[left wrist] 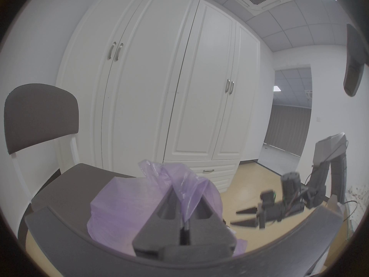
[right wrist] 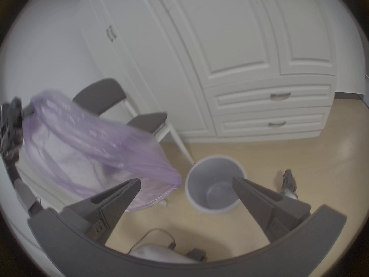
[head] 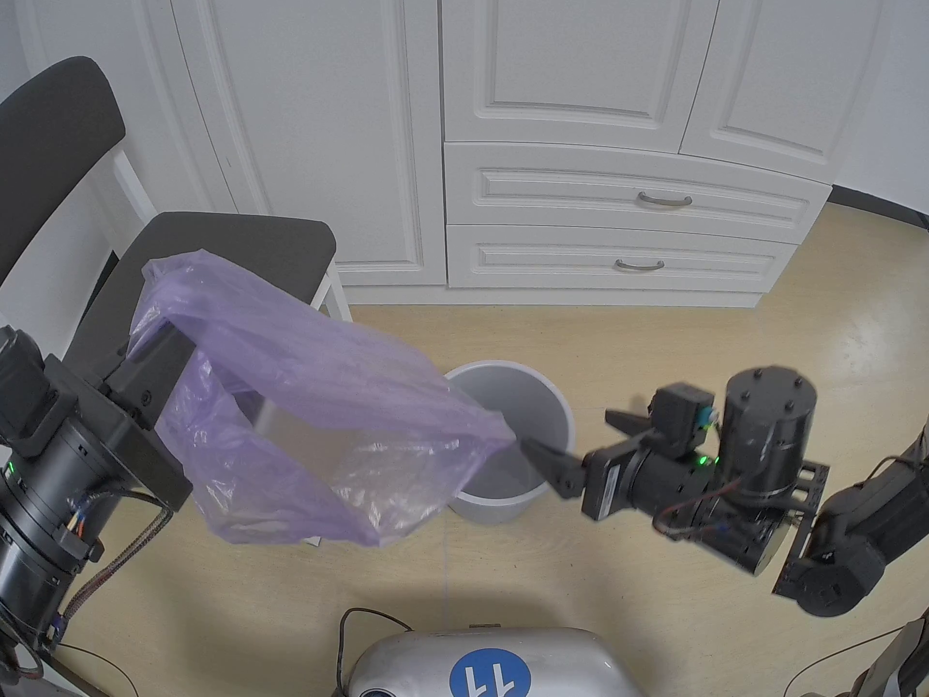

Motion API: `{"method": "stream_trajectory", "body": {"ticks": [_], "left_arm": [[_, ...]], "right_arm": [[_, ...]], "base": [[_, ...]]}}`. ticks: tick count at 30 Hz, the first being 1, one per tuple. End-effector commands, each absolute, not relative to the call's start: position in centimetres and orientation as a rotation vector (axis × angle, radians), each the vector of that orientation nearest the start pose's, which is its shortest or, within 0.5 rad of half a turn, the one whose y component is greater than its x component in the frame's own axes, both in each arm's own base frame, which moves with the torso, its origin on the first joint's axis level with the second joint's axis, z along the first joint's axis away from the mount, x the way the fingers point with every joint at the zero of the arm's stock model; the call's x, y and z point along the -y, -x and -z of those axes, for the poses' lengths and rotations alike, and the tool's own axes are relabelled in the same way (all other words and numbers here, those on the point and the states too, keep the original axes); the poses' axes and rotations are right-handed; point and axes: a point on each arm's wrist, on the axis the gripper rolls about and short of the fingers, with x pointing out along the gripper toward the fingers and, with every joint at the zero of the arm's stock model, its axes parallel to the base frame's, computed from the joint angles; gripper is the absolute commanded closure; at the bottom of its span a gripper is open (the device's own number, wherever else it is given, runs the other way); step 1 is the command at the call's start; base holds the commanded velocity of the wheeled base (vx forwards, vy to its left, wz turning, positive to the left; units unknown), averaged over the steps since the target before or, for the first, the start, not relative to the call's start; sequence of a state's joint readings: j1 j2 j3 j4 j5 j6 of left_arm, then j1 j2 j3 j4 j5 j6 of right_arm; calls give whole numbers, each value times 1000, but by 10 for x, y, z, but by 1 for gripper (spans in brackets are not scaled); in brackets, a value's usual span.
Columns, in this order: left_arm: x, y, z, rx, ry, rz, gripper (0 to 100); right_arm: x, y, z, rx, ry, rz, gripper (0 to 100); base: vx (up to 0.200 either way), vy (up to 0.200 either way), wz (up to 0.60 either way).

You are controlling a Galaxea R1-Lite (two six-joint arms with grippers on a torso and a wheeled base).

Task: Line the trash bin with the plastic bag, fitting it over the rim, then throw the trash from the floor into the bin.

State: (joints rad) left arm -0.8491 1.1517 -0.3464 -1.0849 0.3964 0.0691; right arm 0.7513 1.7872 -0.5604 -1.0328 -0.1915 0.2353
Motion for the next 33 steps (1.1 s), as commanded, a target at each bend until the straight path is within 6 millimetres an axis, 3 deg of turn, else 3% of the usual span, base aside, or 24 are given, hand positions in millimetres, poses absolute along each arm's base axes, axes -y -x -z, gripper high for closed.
{"method": "stream_trajectory", "body": {"ticks": [1,6,10,20,33], "left_arm": [[106,-102,-232,262,116,459,100],[107,-103,-235,268,122,459,100],[107,-103,-237,274,127,458,100],[111,-102,-242,285,140,479,100],[111,-102,-262,357,194,474,100]], "right_arm": [[-207,-191,-93,-412,-9,-613,0],[-201,-173,-87,-480,87,-706,0],[-213,-173,-78,-510,81,-748,0],[-260,-190,-74,-437,-217,-727,0],[-296,-189,-63,-391,-437,-726,0]], "base": [[0,0,0],[0,0,0],[0,0,0],[0,0,0],[0,0,0]]}}
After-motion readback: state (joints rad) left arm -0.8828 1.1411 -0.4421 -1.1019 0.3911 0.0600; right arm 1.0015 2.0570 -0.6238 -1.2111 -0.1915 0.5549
